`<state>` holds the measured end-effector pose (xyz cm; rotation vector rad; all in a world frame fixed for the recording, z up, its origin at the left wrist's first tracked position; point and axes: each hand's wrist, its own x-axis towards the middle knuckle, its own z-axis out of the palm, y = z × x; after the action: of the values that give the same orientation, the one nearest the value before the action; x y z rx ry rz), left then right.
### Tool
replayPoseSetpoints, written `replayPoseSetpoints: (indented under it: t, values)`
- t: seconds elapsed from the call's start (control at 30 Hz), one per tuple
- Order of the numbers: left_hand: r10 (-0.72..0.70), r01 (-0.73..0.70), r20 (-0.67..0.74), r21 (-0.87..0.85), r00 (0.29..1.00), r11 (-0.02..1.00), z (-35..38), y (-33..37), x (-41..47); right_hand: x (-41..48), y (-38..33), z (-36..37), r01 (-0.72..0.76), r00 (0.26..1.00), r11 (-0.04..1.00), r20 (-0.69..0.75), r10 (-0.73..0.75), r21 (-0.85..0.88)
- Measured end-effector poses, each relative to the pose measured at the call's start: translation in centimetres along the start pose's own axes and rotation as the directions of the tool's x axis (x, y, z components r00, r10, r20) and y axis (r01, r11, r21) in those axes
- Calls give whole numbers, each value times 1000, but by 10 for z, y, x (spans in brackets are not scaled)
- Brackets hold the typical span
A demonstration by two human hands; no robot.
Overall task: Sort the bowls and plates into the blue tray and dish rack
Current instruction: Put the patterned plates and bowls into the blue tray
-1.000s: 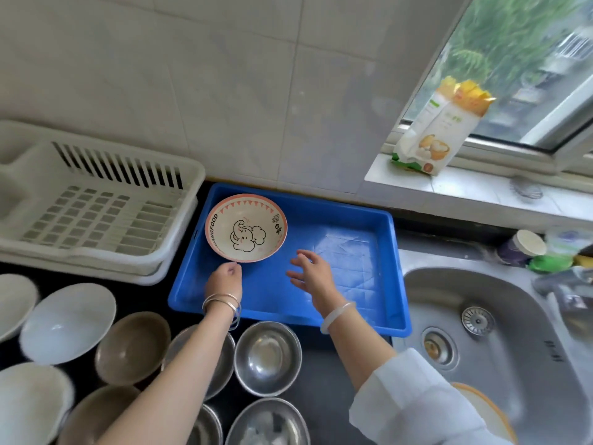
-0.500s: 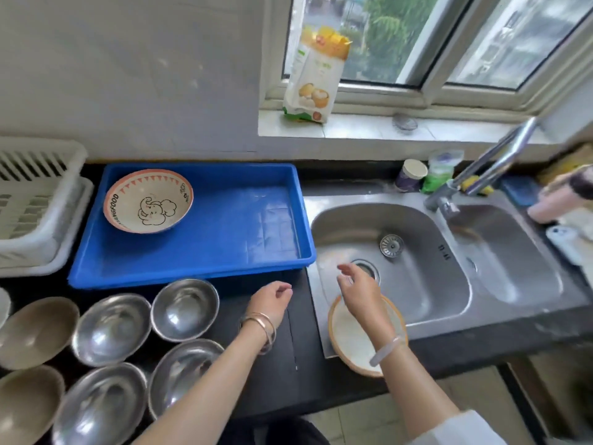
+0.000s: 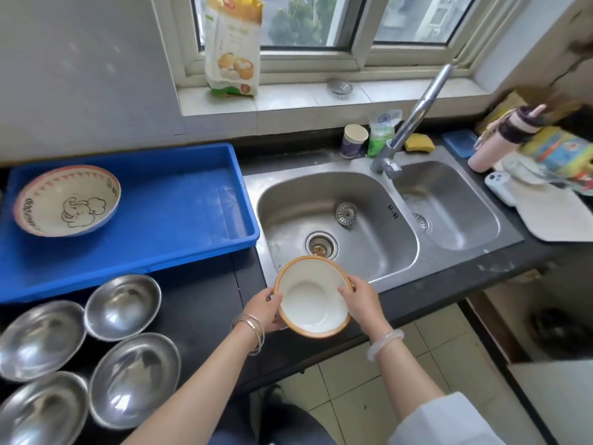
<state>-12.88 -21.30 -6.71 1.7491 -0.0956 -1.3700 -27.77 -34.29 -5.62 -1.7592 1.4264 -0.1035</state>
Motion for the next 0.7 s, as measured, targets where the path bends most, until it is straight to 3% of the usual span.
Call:
replayPoseSetpoints:
  t: [0.3, 0.53, 0.7]
  values:
    - [99, -110, -124, -89, 987, 990, -30, 15, -8, -6, -35, 8, 46, 997, 997, -70, -41, 69]
    - [162, -242, -293, -265, 943, 933, -104, 47, -26, -8, -117, 40, 58, 994, 946, 69, -85, 320]
    - [144, -296, -371, -396, 917, 869, -168, 57, -37, -12, -177, 86, 73, 977, 924, 159, -142, 374]
